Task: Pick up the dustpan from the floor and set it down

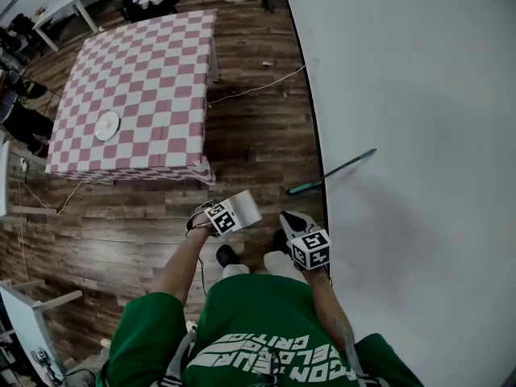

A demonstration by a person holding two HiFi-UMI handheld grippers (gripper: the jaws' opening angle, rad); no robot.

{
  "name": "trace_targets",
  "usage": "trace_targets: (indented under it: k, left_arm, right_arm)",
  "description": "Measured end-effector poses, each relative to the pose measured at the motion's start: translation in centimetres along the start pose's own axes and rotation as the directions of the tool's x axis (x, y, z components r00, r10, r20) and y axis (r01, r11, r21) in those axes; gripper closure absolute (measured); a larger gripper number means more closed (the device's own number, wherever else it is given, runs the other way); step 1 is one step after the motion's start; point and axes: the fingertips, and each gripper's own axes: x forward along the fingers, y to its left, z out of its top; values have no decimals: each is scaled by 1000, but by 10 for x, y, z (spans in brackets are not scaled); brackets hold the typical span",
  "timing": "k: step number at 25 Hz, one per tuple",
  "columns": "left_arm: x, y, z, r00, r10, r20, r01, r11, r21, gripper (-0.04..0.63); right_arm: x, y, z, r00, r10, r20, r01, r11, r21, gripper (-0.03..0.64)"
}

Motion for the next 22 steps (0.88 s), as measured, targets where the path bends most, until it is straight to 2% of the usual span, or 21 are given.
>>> trace_targets:
  k: [6, 13, 22]
  left_arm:
    - [19, -6, -5, 998, -46, -49, 46, 999, 11, 379]
    - [31, -11, -11, 995, -71, -71, 71, 997, 0, 379]
    - [33, -14, -9, 994, -73, -79, 73, 997, -7, 379]
  right_arm:
    - [1, -1, -13, 999, 0, -34, 1, 1000, 15, 609]
    - [15, -7, -30, 998, 11, -64, -8, 999, 46, 609]
    - [54, -28, -80, 989, 69, -134, -38, 975, 219, 609]
